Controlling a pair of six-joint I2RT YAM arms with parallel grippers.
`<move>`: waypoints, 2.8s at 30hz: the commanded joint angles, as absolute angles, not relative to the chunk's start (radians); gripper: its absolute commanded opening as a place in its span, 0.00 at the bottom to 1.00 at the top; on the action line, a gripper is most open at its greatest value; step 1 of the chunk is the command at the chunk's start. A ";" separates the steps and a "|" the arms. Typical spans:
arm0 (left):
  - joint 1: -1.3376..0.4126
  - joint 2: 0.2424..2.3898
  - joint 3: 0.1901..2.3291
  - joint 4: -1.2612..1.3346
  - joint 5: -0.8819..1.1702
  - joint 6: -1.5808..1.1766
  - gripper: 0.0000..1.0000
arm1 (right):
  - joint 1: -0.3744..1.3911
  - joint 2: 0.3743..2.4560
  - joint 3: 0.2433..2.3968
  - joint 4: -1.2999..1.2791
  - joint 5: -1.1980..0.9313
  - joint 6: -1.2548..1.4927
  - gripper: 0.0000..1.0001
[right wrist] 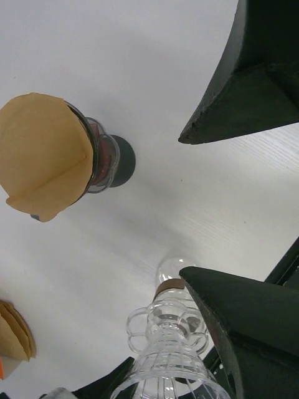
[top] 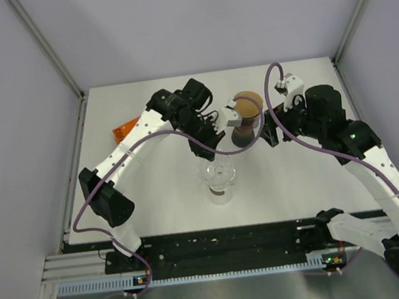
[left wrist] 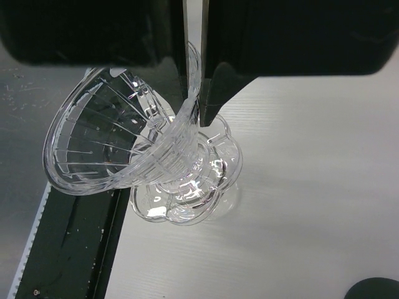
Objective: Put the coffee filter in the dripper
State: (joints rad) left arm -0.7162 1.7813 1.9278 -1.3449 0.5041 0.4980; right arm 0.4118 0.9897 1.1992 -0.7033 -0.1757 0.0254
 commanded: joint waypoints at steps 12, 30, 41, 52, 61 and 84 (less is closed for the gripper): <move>-0.778 1.793 1.868 -1.588 0.476 0.486 0.00 | 0.402 0.980 1.187 -0.730 -0.183 0.020 0.80; -0.776 1.841 1.930 -1.588 0.420 0.486 0.45 | 0.402 0.993 1.175 -0.730 -0.204 0.006 0.80; -0.752 1.829 2.060 -1.588 0.367 0.456 0.70 | 0.403 0.989 1.184 -0.730 -0.224 0.006 0.80; -0.554 1.721 2.160 -1.499 0.440 0.379 0.73 | 0.402 0.966 1.183 -0.709 -0.262 -0.029 0.80; -0.334 1.447 1.705 -1.042 0.050 0.339 0.63 | 0.402 0.934 1.149 -0.672 -0.241 -0.037 0.80; -0.350 1.534 0.947 -0.186 -0.526 0.598 0.36 | 0.402 0.946 1.104 -0.635 -0.259 -0.044 0.80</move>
State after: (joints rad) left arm -0.3443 1.5028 0.9844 -0.4057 -0.4660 0.5331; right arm 0.4095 0.9466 1.1034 -0.6788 -0.2516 -0.0341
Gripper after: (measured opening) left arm 0.367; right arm 0.797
